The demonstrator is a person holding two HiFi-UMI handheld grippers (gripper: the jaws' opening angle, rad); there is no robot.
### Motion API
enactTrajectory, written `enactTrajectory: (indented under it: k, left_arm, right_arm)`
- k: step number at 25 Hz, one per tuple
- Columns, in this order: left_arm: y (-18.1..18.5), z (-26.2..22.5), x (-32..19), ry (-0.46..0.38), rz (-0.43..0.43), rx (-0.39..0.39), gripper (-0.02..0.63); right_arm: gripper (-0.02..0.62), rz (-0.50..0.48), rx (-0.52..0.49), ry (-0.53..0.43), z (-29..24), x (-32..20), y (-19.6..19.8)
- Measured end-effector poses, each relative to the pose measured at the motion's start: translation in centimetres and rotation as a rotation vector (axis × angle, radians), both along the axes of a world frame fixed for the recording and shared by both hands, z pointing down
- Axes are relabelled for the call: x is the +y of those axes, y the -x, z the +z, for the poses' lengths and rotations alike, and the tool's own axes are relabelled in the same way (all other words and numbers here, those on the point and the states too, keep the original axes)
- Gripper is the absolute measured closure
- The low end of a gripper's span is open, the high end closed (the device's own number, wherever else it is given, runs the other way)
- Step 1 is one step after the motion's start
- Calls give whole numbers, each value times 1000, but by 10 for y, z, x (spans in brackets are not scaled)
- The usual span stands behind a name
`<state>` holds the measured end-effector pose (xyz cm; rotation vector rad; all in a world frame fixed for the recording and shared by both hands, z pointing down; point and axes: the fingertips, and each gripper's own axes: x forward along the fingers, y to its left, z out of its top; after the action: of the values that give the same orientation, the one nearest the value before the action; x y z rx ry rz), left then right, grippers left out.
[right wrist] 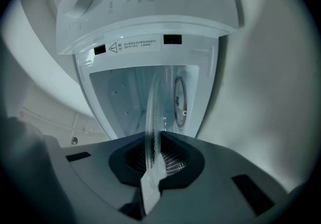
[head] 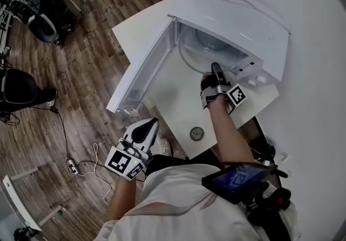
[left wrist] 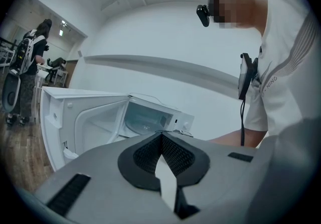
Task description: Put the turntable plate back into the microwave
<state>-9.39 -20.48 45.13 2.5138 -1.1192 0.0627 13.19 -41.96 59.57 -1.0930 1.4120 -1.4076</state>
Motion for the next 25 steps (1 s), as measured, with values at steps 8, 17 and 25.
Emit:
enactTrajectory:
  k: [8, 17, 25]
  left_arm:
    - [4, 4, -1, 16, -41, 5, 595]
    - [12, 0, 6, 38, -73, 9, 595]
    - [14, 11, 1, 43, -74, 8, 594]
  right_arm:
    - [568, 120, 30, 37, 3, -45, -7]
    - [568, 207, 25, 82, -4, -69, -14]
    - [561, 254, 48, 119, 9, -80, -20]
